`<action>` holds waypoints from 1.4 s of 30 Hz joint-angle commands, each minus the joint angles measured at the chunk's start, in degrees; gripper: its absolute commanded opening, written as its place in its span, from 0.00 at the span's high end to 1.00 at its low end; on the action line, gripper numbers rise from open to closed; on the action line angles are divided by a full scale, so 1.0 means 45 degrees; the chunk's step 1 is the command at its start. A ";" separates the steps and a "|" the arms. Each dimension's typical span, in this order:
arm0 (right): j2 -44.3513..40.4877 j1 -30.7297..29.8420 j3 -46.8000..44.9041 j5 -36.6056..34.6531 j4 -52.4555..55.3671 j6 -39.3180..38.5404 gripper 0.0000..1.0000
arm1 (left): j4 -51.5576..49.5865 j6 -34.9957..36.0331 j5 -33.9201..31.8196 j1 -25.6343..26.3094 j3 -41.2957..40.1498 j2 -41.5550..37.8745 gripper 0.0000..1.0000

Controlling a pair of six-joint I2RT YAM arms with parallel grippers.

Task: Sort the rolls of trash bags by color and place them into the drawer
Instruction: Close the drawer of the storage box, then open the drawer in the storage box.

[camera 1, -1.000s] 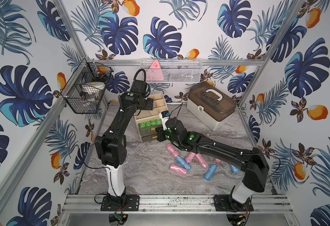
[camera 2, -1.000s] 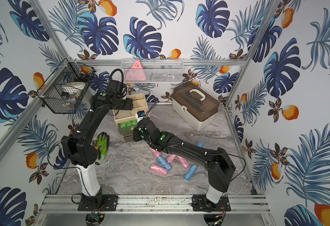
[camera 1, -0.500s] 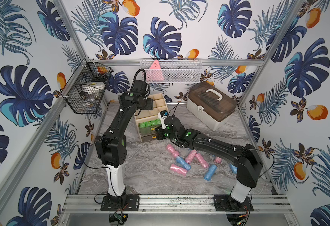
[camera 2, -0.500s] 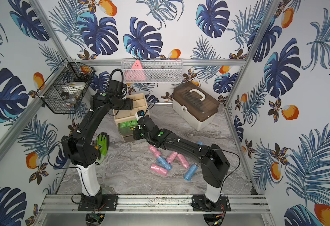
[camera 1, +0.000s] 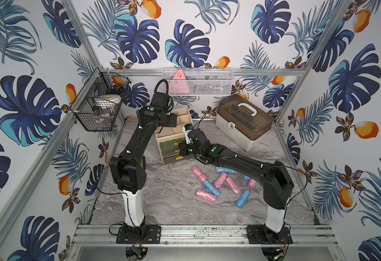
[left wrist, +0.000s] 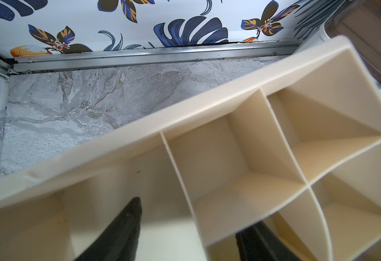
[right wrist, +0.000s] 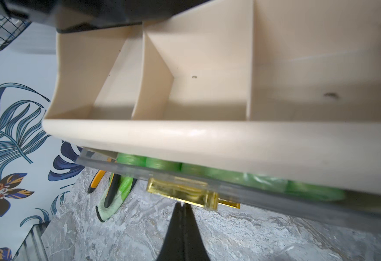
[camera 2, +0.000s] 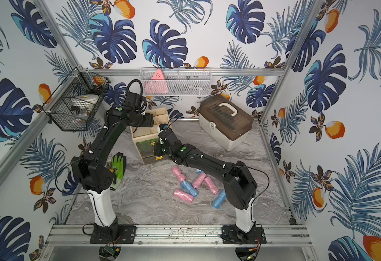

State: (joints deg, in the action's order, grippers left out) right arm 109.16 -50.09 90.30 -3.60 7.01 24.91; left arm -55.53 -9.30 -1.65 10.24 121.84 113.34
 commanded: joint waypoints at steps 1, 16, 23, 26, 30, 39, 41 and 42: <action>0.0191 0.0130 0.0216 0.0006 -0.0443 0.0466 1.00 | -0.1616 0.0369 -0.0417 -0.0010 -0.0181 0.0263 0.33; -0.0758 0.0153 -0.1335 0.0954 -0.1650 0.2261 0.99 | -0.1489 0.0165 -0.0226 -0.0029 0.0148 -0.0001 0.28; -0.2136 0.0172 -0.3244 0.1245 -0.2069 0.3327 0.79 | -0.1119 -0.0260 0.0341 -0.0030 0.0627 -0.0673 0.25; -0.2227 0.0212 -0.3793 0.1517 -0.2439 0.4105 0.70 | -0.0929 -0.0448 0.0525 -0.0029 0.0450 -0.1262 0.25; -0.1980 0.0355 -0.4296 0.2106 -0.3368 0.5457 0.62 | -0.0780 -0.0661 0.0643 -0.0030 -0.0238 -0.2334 0.25; -0.0636 0.0573 -0.5152 0.2977 -0.6364 0.8718 0.61 | 0.0973 -0.1526 0.0873 -0.0301 -0.6119 -0.6964 0.21; -0.0350 0.0603 -0.5218 0.3021 -0.6897 0.9128 0.62 | 0.1328 -0.1760 0.1074 -0.0544 -0.7459 -0.7983 0.20; -0.0227 0.0615 -0.5238 0.3022 -0.7114 0.9249 0.62 | 0.1446 -0.1835 0.1170 -0.0626 -0.7874 -0.8354 0.20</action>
State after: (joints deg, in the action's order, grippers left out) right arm 107.07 -47.51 67.00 9.17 -18.22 61.80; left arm -52.86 -15.22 2.02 8.21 90.52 79.44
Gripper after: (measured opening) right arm 0.379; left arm 0.798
